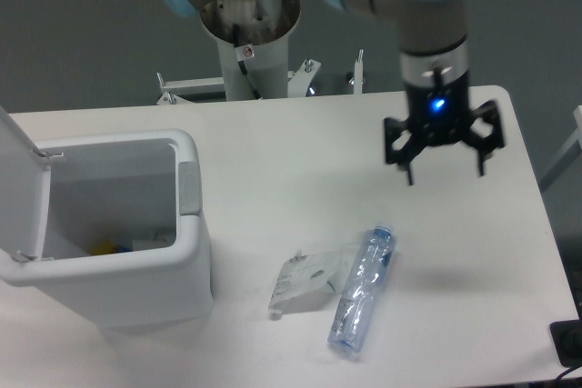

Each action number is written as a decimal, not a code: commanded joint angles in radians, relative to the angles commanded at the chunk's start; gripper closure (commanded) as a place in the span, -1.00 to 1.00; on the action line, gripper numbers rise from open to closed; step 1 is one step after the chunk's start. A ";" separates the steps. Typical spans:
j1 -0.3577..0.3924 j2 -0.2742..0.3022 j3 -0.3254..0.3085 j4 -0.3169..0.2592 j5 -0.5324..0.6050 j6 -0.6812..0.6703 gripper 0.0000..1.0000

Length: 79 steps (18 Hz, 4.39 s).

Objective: Place the trash in the trash can
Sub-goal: 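Move the open gripper toward the clear plastic bag, then lower the gripper onto the plastic bag and close on it, then lift the bag, carry it over the trash can and release, then move the open gripper over the clear water bottle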

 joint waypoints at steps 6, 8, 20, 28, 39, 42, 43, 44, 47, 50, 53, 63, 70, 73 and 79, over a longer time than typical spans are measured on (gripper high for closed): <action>-0.066 -0.113 -0.040 0.005 -0.018 0.313 -1.00; -0.080 -0.167 -0.039 0.026 -0.028 0.316 -1.00; -0.124 -0.245 -0.037 0.135 -0.117 0.255 -0.78; -0.155 -0.235 -0.031 0.130 -0.114 0.150 1.00; -0.178 -0.193 -0.022 0.132 -0.121 0.100 1.00; -0.161 -0.144 0.041 0.130 -0.205 0.010 1.00; -0.146 -0.121 0.061 0.130 -0.245 -0.053 1.00; -0.132 -0.092 0.070 0.130 -0.280 -0.104 1.00; -0.085 -0.023 0.073 0.130 -0.359 -0.168 1.00; -0.078 0.060 0.086 0.130 -0.388 -0.280 1.00; -0.087 0.156 0.095 0.130 -0.388 -0.426 1.00; -0.333 0.310 -0.006 0.126 -0.387 -0.569 1.00; -0.399 0.287 -0.002 0.129 -0.385 -0.538 -0.99; -0.385 0.284 0.027 0.127 -0.388 -0.540 -1.00; -0.155 0.252 0.052 0.127 -0.390 -0.568 -1.00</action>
